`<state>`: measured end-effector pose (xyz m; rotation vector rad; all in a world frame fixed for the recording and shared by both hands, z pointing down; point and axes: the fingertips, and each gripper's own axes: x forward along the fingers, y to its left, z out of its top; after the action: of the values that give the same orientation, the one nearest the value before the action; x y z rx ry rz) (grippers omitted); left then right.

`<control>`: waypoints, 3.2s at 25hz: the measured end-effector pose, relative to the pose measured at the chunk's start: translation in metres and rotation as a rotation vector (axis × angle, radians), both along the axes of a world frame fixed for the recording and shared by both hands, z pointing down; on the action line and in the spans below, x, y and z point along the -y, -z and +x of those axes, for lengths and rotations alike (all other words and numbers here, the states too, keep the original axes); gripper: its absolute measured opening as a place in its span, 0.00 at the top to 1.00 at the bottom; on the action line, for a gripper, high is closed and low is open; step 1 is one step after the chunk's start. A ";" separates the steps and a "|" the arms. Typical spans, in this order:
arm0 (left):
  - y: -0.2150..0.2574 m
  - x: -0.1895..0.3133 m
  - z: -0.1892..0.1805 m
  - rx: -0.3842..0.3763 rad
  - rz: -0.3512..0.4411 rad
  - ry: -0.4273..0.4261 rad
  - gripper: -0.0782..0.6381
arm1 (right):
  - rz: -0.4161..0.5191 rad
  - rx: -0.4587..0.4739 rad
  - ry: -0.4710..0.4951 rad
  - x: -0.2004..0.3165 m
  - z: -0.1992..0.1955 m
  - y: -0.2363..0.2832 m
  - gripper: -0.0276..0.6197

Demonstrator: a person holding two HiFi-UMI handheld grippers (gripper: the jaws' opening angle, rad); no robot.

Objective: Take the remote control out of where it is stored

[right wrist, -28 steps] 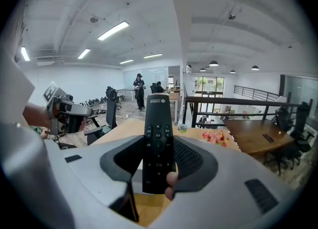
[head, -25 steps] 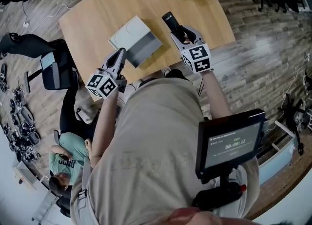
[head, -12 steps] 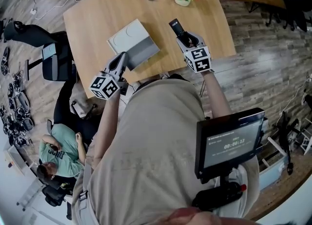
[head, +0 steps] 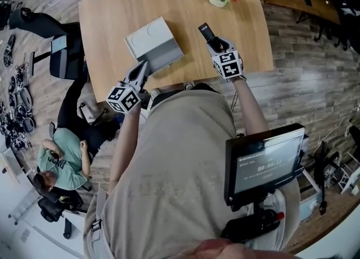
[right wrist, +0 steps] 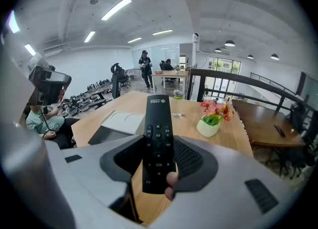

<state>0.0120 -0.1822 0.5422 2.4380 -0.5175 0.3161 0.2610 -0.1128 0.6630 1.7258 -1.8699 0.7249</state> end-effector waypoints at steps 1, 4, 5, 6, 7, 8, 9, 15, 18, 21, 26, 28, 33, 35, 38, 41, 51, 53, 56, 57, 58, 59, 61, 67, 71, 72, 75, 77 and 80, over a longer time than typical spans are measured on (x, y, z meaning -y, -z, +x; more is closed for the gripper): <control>-0.003 0.000 0.000 0.007 -0.003 0.001 0.88 | -0.011 0.007 0.000 0.001 0.001 -0.008 0.67; -0.010 -0.001 -0.002 0.021 -0.022 -0.001 0.88 | -0.041 0.040 -0.009 0.004 -0.003 -0.026 0.67; -0.011 -0.002 -0.003 0.021 -0.034 -0.003 0.88 | -0.051 0.049 -0.012 0.004 -0.005 -0.030 0.67; -0.012 -0.002 -0.002 0.019 -0.047 -0.005 0.88 | -0.063 0.054 -0.013 0.004 -0.006 -0.036 0.67; -0.012 -0.003 -0.002 0.017 -0.059 -0.007 0.88 | -0.074 0.057 -0.014 0.004 -0.007 -0.042 0.67; -0.011 -0.004 -0.001 0.017 -0.065 -0.010 0.88 | -0.084 0.058 -0.015 0.004 -0.008 -0.047 0.67; -0.010 -0.005 0.000 0.019 -0.065 -0.016 0.88 | -0.093 0.061 -0.017 0.003 -0.008 -0.053 0.67; -0.005 -0.013 0.002 0.045 -0.054 -0.048 0.88 | -0.165 0.089 -0.039 -0.007 -0.014 -0.088 0.67; -0.007 -0.016 -0.001 0.045 -0.061 -0.043 0.88 | -0.205 0.110 -0.068 -0.013 -0.015 -0.106 0.67; -0.011 -0.015 0.001 0.022 -0.096 -0.017 0.88 | -0.238 0.154 -0.096 -0.013 -0.012 -0.125 0.67; -0.020 -0.011 0.009 0.019 -0.115 0.009 0.88 | -0.297 0.181 -0.108 -0.009 -0.006 -0.150 0.67; -0.021 -0.012 0.009 0.017 -0.117 0.018 0.88 | -0.320 0.184 -0.113 -0.009 -0.005 -0.159 0.67; -0.022 -0.005 0.008 0.015 -0.117 0.045 0.88 | -0.386 0.185 -0.124 -0.008 -0.004 -0.184 0.67; -0.026 0.002 0.008 0.019 -0.118 0.060 0.88 | -0.412 0.175 -0.110 -0.003 -0.003 -0.197 0.67; -0.030 0.011 0.008 0.022 -0.120 0.082 0.88 | -0.445 0.160 -0.093 0.002 -0.002 -0.213 0.67; -0.026 0.012 0.004 0.023 -0.115 0.098 0.88 | -0.466 0.141 -0.083 -0.001 -0.002 -0.219 0.67; -0.016 0.017 -0.014 0.026 -0.100 0.139 0.88 | -0.506 0.139 -0.086 -0.005 -0.008 -0.229 0.66; -0.016 0.019 -0.015 0.025 -0.102 0.139 0.88 | -0.512 0.149 -0.086 -0.005 -0.009 -0.229 0.66; -0.020 0.017 -0.009 0.025 -0.111 0.124 0.88 | -0.496 0.164 -0.091 -0.003 -0.008 -0.226 0.61; -0.021 0.017 -0.006 0.024 -0.113 0.116 0.88 | -0.480 0.171 -0.100 0.000 -0.006 -0.224 0.57; -0.021 0.018 -0.004 0.022 -0.113 0.109 0.88 | -0.462 0.179 -0.109 0.005 -0.006 -0.220 0.54; -0.021 0.018 -0.004 0.020 -0.112 0.104 0.88 | -0.441 0.188 -0.117 0.010 -0.007 -0.216 0.52; -0.020 0.017 -0.006 0.015 -0.108 0.092 0.88 | -0.385 0.198 -0.128 0.020 -0.014 -0.200 0.52; -0.019 0.012 -0.001 0.001 -0.103 0.013 0.88 | -0.122 0.180 -0.152 0.041 -0.013 -0.123 0.53; -0.012 0.011 0.003 -0.006 -0.086 -0.034 0.88 | 0.064 0.165 -0.167 0.053 -0.016 -0.052 0.53; -0.008 0.011 0.003 -0.013 -0.078 -0.049 0.88 | 0.103 0.157 -0.175 0.054 -0.018 -0.034 0.53; 0.012 0.008 0.002 -0.050 -0.065 -0.104 0.88 | 0.210 0.127 -0.218 0.055 -0.026 0.017 0.55; 0.023 0.001 -0.001 -0.068 -0.056 -0.149 0.88 | 0.278 0.122 -0.250 0.050 -0.033 0.050 0.55; 0.037 -0.007 -0.010 -0.085 -0.042 -0.197 0.88 | 0.378 0.125 -0.285 0.041 -0.044 0.098 0.56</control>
<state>0.0015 -0.1756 0.5048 2.4537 -0.2321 0.3002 0.2166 -0.1537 0.5653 2.2669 -1.9619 0.6229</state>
